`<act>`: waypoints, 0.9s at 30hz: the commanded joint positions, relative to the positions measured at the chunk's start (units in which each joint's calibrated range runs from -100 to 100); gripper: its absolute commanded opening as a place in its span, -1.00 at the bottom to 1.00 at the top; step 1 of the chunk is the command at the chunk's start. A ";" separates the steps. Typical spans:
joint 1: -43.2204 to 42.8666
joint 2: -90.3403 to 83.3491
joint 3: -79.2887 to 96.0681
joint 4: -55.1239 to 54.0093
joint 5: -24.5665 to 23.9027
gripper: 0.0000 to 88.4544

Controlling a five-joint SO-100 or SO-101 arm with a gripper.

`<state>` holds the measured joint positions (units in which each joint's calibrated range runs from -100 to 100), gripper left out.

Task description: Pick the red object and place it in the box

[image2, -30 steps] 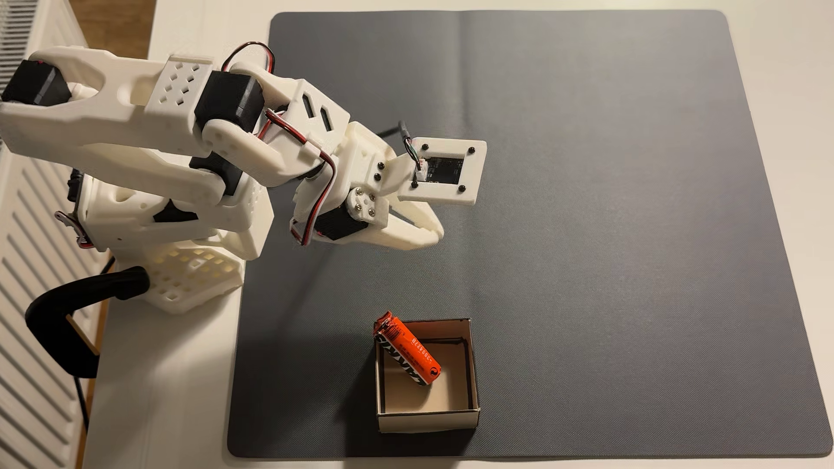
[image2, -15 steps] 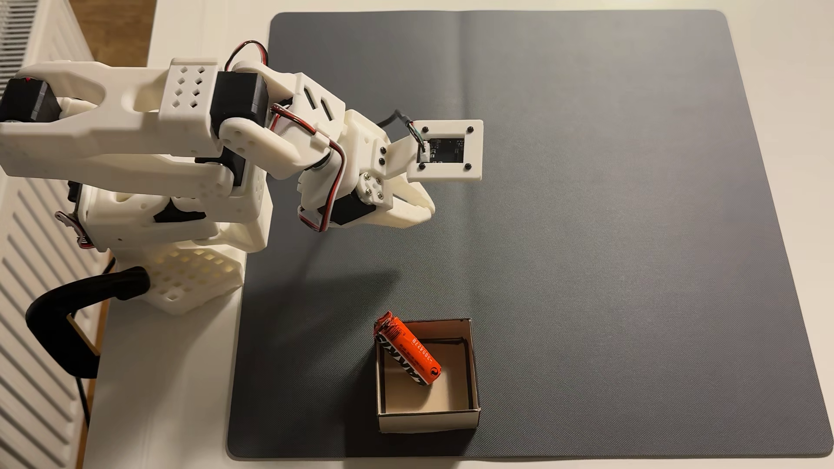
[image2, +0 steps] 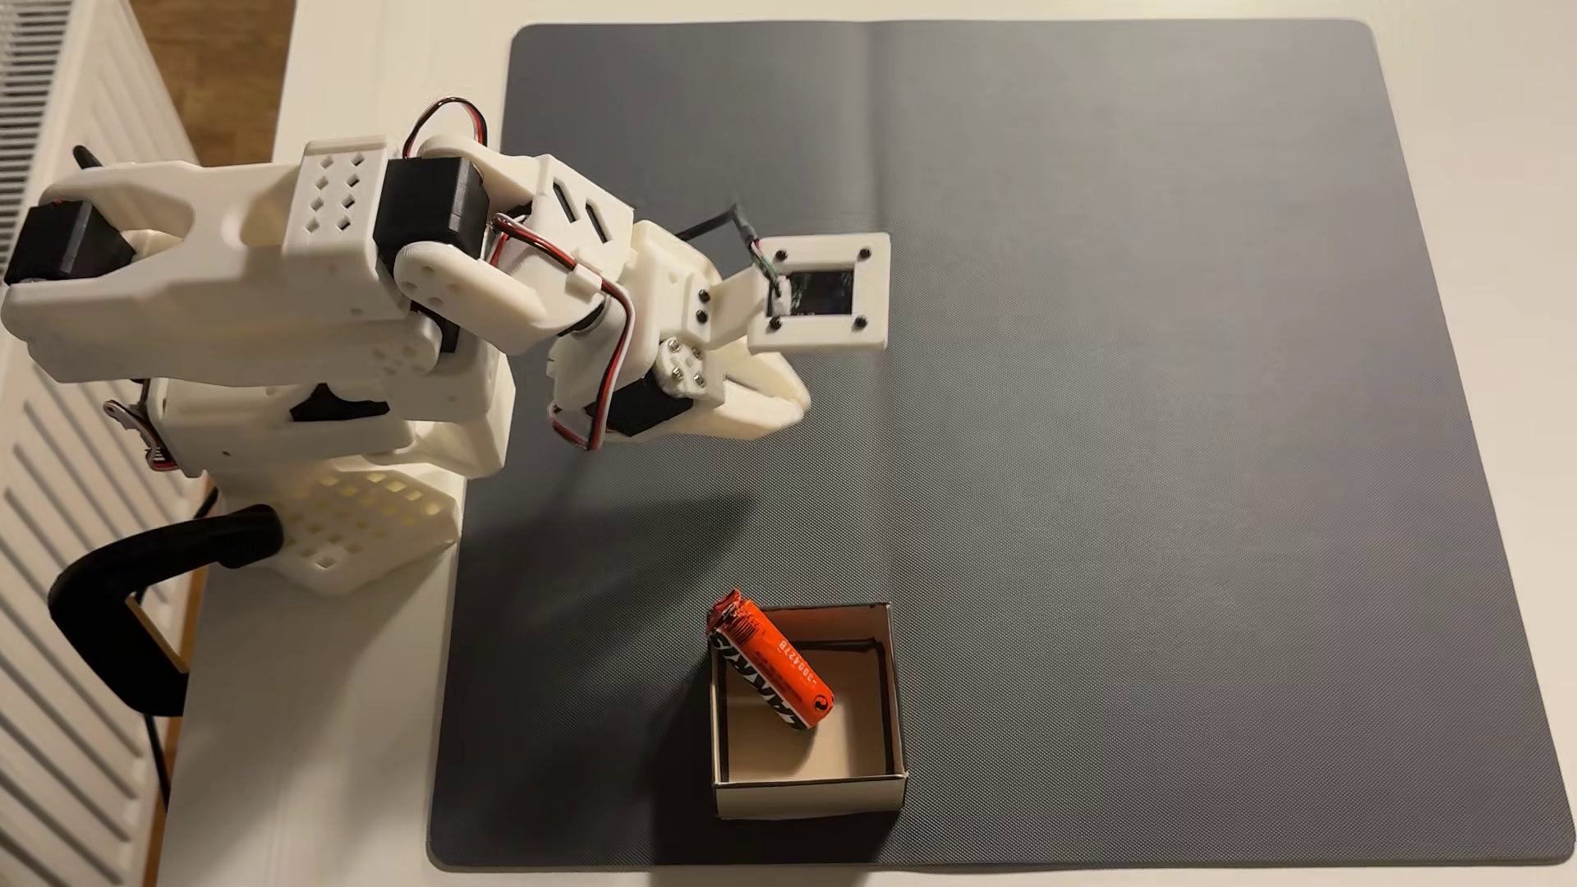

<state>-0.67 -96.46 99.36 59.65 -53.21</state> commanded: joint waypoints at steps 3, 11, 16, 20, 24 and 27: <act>-0.37 -1.41 0.64 9.58 -0.03 -0.98; -0.30 -1.33 0.64 15.35 -0.03 -0.98; -0.30 -1.33 0.64 15.35 0.02 -0.98; 0.00 -1.33 0.64 15.35 0.02 -0.98; 0.00 -1.33 0.64 15.35 0.02 -0.98; 0.00 -1.33 0.64 15.35 0.02 -0.98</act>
<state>-0.67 -98.28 99.36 74.09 -53.32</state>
